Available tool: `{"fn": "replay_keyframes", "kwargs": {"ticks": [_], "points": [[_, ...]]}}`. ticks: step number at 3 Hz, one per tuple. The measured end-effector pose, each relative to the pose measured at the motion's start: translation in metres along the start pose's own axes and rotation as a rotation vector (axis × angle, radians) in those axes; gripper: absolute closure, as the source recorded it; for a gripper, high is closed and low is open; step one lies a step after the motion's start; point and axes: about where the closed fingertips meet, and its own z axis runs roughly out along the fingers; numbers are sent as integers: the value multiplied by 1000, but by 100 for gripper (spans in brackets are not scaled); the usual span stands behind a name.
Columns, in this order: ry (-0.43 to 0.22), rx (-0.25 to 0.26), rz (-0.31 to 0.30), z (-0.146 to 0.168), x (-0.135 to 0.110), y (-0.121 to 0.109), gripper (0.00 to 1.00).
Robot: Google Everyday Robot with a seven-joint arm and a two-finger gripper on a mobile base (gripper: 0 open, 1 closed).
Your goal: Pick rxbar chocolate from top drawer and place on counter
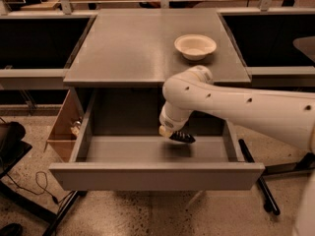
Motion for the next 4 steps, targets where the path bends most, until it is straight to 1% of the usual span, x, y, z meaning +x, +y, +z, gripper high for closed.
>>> {"fn": "replay_keyframes", "kwargs": {"ticks": [1, 2, 3, 4], "points": [[-17, 46, -232, -108, -47, 34, 100], [-65, 160, -414, -243, -105, 48, 100], [-81, 217, -577, -331, -146, 60, 100], [-139, 238, -762, -384, -191, 70, 100]]}}
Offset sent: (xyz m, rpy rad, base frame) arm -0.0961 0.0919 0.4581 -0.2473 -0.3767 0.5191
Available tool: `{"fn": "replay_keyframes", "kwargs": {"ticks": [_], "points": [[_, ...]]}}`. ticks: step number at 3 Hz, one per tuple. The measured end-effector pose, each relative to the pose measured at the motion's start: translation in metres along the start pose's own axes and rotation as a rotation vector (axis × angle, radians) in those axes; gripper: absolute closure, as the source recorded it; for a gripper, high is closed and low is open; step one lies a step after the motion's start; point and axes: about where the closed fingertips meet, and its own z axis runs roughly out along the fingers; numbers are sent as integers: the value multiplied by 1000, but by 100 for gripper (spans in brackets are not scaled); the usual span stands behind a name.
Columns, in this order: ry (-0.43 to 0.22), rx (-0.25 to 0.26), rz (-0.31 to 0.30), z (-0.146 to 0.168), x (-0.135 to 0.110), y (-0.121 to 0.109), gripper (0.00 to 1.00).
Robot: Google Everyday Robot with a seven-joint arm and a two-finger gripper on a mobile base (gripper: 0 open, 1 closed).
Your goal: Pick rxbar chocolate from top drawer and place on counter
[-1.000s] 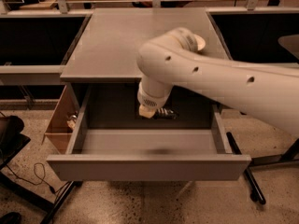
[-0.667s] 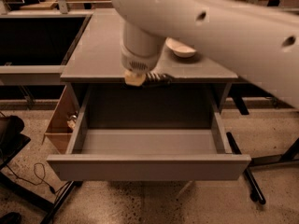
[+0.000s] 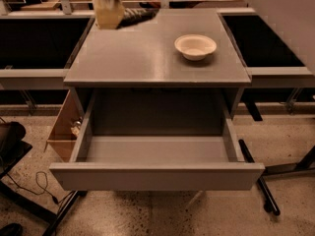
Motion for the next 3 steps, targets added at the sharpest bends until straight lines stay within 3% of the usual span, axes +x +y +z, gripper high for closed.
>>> {"fn": "replay_keyframes", "kwargs": {"ticks": [1, 2, 3], "points": [[-60, 70, -46, -37, -17, -22, 100], [-72, 96, -47, -43, -20, -23, 100], [-86, 140, -101, -12, -12, -38, 100]]}}
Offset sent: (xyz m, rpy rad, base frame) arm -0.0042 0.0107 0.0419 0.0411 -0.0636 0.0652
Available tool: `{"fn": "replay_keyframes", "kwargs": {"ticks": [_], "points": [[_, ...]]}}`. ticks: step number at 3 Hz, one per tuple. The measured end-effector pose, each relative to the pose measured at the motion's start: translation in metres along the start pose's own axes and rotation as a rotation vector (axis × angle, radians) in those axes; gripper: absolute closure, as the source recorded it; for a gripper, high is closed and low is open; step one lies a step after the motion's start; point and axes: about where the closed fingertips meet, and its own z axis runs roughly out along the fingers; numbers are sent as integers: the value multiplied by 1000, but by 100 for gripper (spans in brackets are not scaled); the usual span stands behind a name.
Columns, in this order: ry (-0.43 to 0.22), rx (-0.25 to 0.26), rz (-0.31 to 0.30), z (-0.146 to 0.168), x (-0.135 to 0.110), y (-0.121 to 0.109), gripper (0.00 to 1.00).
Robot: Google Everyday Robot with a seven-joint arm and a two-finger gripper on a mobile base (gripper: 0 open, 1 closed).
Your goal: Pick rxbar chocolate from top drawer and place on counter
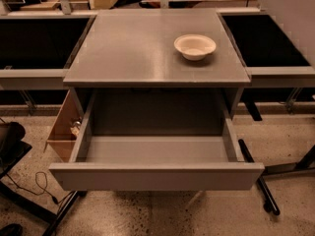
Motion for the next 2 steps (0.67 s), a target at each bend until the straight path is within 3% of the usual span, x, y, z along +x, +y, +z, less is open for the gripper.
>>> {"fn": "replay_keyframes", "kwargs": {"ticks": [1, 2], "points": [[-44, 123, -102, 45, 5, -48, 100], [-104, 252, -173, 101, 5, -116, 100]]}}
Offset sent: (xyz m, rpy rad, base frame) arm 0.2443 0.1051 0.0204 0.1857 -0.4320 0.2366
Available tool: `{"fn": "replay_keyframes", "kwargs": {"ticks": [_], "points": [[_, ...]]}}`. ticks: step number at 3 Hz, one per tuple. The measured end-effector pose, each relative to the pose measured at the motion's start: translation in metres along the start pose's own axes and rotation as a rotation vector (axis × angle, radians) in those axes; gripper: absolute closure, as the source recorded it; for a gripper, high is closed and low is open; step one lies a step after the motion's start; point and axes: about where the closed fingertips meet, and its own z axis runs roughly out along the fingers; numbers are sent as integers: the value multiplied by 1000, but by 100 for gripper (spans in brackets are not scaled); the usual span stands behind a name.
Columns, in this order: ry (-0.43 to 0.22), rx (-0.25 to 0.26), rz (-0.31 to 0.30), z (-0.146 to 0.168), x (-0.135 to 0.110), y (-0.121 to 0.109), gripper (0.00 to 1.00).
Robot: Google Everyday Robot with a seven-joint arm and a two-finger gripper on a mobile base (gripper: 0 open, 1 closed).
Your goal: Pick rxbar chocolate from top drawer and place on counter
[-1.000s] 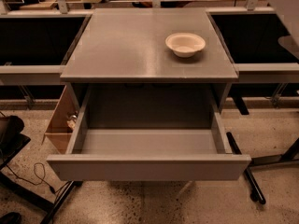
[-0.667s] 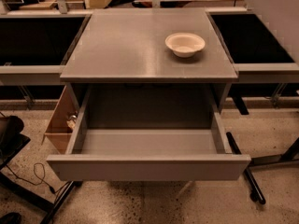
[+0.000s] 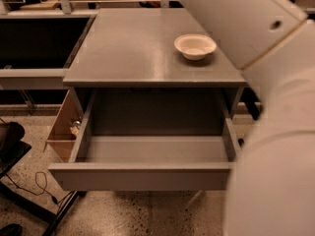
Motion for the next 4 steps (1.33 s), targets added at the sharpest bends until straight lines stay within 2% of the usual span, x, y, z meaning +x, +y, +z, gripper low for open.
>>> {"fn": "replay_keyframes", "kwargs": {"ticks": [1, 2, 3, 4], "points": [[-103, -23, -19, 107, 12, -1, 100], [-185, -79, 38, 172, 24, 25, 100], [-218, -110, 145, 207, 54, 51, 100], [-232, -203, 276, 236, 80, 98, 73]]}}
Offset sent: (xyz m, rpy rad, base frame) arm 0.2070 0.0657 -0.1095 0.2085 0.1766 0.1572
